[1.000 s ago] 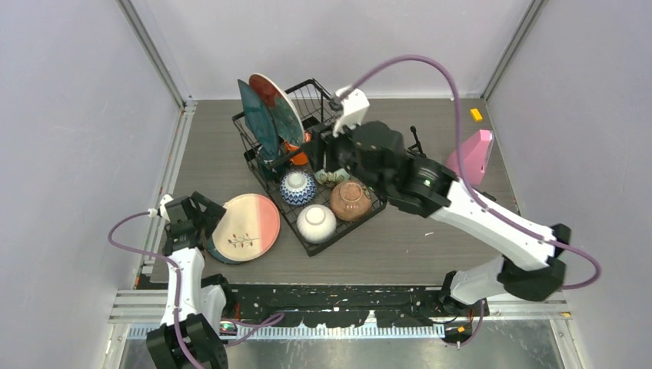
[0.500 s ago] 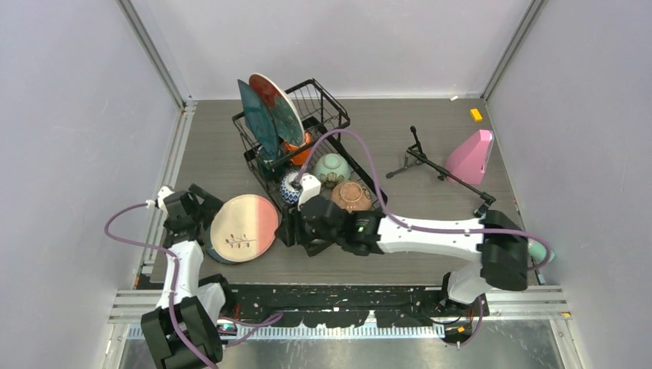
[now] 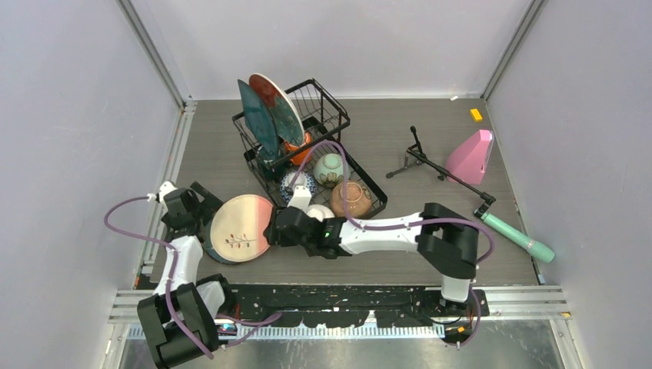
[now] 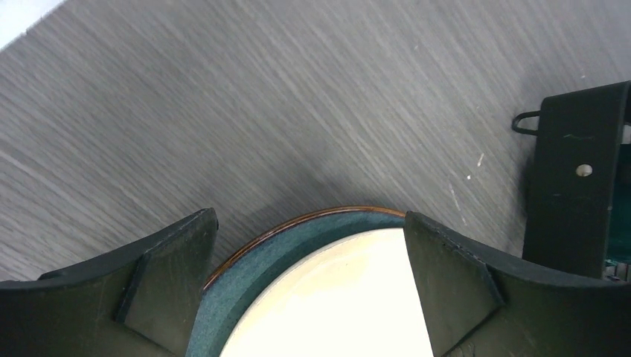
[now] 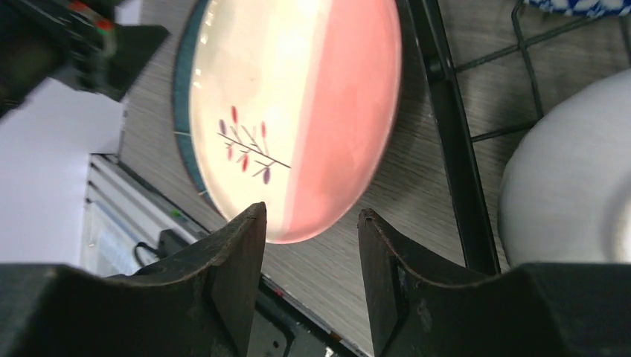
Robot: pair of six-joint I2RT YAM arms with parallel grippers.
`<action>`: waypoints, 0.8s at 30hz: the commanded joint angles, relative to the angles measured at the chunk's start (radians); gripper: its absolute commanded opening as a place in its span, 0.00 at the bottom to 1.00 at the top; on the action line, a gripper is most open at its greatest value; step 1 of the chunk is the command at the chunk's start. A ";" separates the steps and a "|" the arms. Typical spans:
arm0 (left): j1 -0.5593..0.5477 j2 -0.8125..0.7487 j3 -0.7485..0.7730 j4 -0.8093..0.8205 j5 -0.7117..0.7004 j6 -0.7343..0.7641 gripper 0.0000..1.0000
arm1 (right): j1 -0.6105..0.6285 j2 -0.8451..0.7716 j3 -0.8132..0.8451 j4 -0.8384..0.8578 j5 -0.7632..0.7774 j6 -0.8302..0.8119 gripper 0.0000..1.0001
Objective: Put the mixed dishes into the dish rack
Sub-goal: Pick up the plate from the corner of the board.
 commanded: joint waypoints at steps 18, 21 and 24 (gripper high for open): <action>0.003 0.175 0.117 0.076 0.160 0.073 0.98 | 0.011 0.202 0.134 -0.012 0.174 0.186 0.57; 0.003 0.231 0.146 0.075 0.206 0.072 0.98 | 0.000 0.221 0.120 0.031 0.159 0.200 0.57; 0.003 0.294 0.170 0.074 0.267 0.072 0.98 | -0.007 0.239 0.122 0.041 0.152 0.216 0.57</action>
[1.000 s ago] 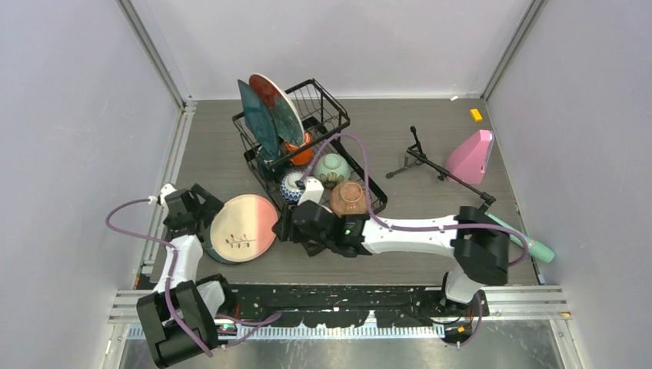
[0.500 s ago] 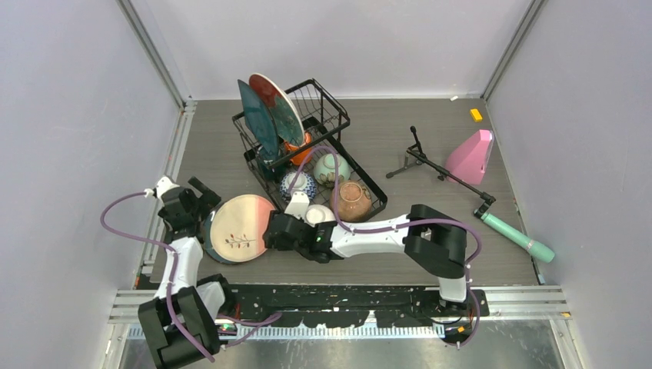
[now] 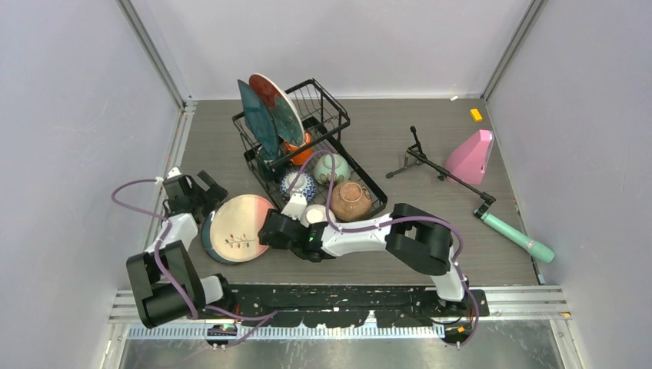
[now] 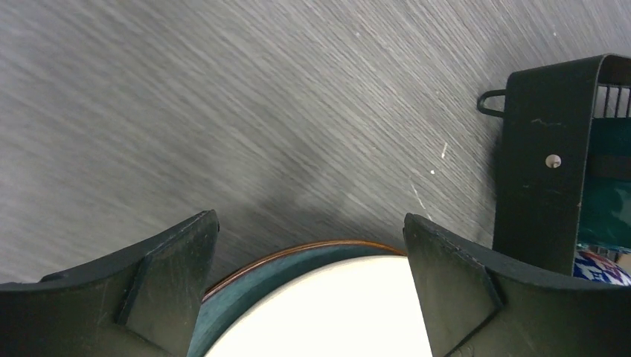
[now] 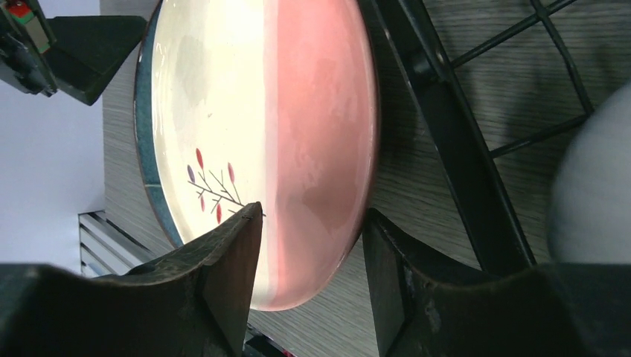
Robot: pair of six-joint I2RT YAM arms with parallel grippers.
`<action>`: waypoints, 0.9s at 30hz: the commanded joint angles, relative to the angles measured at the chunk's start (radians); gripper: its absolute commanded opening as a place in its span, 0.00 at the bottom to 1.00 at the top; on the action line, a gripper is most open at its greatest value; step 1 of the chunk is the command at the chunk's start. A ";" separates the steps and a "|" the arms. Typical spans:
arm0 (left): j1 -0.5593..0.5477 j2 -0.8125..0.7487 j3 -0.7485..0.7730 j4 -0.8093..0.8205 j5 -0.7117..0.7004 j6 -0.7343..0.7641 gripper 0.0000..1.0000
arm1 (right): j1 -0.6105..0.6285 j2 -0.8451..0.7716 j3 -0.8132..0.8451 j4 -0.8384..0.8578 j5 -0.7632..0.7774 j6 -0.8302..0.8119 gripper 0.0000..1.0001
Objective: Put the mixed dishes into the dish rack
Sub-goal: Pick up the plate from the corner of the board.
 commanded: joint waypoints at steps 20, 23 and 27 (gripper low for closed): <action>0.003 0.175 0.025 -0.009 0.322 -0.043 0.88 | -0.067 0.092 0.040 0.178 -0.076 0.047 0.58; 0.003 0.169 0.014 -0.009 0.328 -0.045 0.87 | -0.067 0.068 0.003 0.253 -0.065 0.045 0.35; 0.003 0.175 0.016 -0.009 0.339 -0.043 0.85 | -0.067 0.033 -0.014 0.243 -0.034 0.018 0.14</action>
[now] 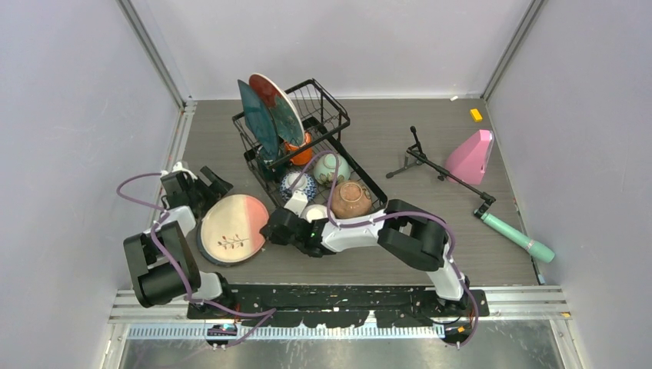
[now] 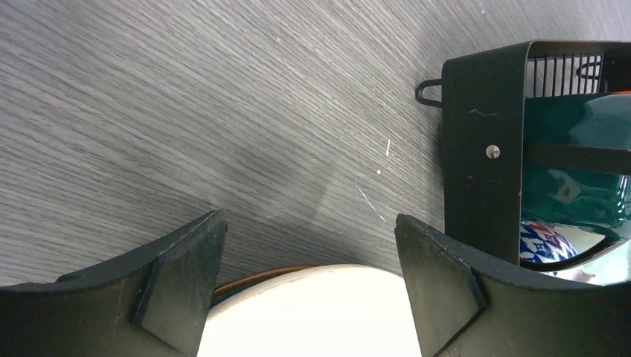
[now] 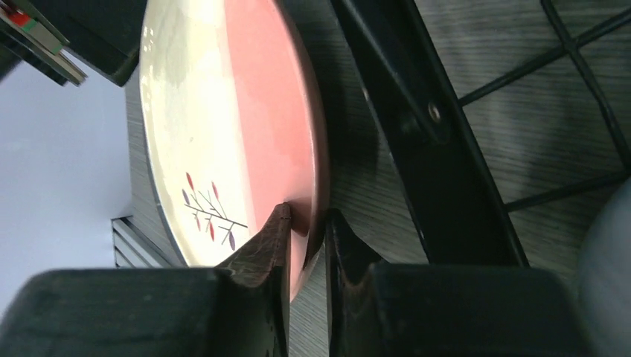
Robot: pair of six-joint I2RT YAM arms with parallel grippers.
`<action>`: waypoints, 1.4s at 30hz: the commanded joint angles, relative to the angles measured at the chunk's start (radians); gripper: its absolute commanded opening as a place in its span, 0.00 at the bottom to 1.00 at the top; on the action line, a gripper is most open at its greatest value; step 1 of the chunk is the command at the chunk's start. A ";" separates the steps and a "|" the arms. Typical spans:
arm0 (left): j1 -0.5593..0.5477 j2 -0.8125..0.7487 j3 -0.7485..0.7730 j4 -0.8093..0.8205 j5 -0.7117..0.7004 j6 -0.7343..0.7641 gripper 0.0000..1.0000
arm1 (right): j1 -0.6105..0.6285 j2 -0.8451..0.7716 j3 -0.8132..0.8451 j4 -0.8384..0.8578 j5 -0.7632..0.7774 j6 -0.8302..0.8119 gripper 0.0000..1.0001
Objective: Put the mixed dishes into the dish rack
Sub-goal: Pick up the plate from the corner of the board.
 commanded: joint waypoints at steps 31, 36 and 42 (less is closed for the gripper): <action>-0.009 0.013 -0.086 -0.058 0.165 -0.047 0.79 | -0.094 -0.242 -0.096 -0.006 -0.032 -0.133 0.05; -0.010 0.071 -0.092 -0.009 0.217 -0.063 0.69 | -0.110 -0.218 -0.083 0.008 -0.065 -0.087 0.09; -0.010 0.071 -0.104 0.019 0.225 -0.079 0.56 | -0.132 -0.189 -0.078 0.033 -0.125 -0.040 0.12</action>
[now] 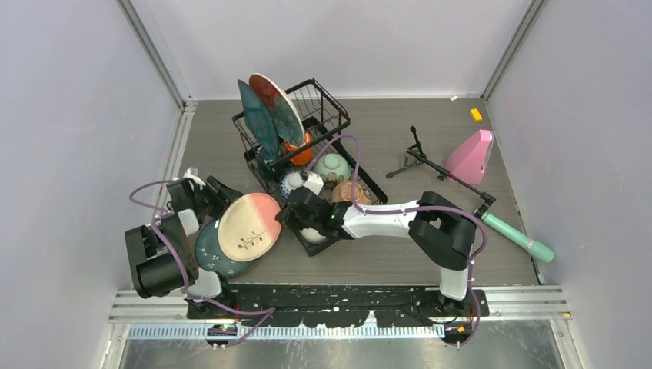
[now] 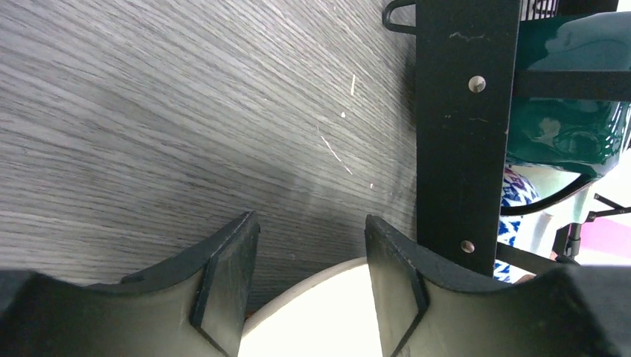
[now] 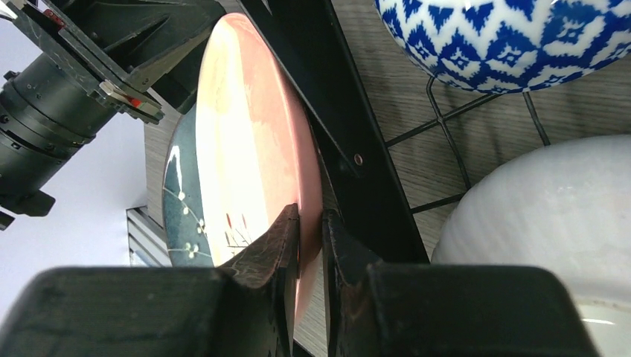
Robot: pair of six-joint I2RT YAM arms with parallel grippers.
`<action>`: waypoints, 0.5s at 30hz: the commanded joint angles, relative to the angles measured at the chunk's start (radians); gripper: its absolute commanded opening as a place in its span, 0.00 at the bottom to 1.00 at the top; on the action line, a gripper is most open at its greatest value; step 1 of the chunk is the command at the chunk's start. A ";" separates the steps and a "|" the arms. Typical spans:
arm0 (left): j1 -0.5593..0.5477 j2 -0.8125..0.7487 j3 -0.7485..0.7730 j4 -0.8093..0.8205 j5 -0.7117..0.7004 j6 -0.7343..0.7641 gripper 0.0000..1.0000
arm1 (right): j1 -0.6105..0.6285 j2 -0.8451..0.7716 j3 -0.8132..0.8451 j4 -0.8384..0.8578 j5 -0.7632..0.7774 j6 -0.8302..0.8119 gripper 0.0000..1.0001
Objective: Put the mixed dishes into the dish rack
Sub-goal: Pick up the plate from the corner of the board.
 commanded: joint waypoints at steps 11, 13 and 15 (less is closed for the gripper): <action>-0.007 -0.189 0.010 -0.182 -0.050 0.014 0.75 | -0.015 -0.056 -0.028 0.101 0.077 -0.010 0.00; -0.007 -0.216 0.011 -0.217 -0.065 0.018 0.79 | -0.015 -0.074 -0.041 0.095 0.105 -0.021 0.00; -0.007 -0.244 0.013 -0.241 -0.081 0.020 0.81 | -0.015 -0.089 -0.046 0.081 0.126 -0.035 0.00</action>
